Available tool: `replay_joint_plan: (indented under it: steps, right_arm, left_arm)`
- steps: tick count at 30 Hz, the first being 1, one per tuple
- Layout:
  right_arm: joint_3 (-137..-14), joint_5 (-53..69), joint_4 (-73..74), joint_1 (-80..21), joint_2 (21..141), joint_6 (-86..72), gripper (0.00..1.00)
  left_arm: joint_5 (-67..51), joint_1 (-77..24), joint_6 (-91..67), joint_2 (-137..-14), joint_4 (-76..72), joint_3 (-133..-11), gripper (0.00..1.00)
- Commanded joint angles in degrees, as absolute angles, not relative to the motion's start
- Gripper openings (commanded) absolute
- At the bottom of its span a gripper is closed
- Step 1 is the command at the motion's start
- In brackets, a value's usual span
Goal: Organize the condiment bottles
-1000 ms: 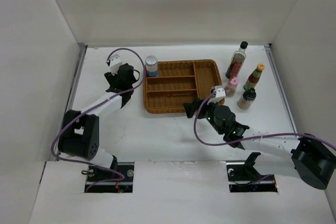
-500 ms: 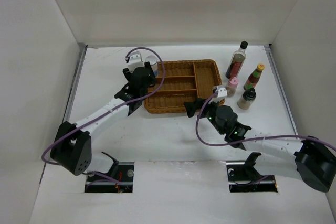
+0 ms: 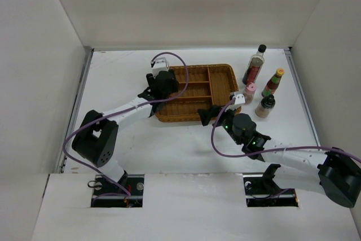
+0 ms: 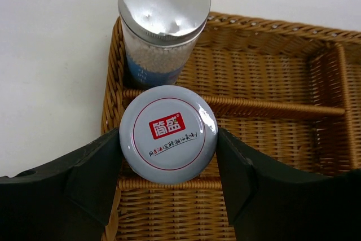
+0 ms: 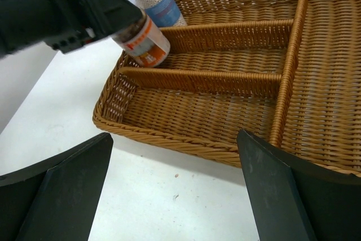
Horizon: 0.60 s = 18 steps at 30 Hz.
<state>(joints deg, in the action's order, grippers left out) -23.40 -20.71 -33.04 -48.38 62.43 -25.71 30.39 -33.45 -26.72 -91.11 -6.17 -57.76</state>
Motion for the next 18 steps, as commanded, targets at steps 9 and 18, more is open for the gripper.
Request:
replay_joint_plan:
  steps: [9, 18]
  right_arm:
    - [-23.2, -21.2, -35.2, -47.8, 61.7, -26.1, 0.98]
    - [-23.4, -21.8, -35.0, -47.9, 61.2, -25.7, 0.99]
  left_arm:
    - [33.1, -34.0, -25.8, -93.4, -12.7, -58.5, 0.52]
    - [34.8, -34.7, -24.7, -92.3, -14.3, -57.4, 0.83]
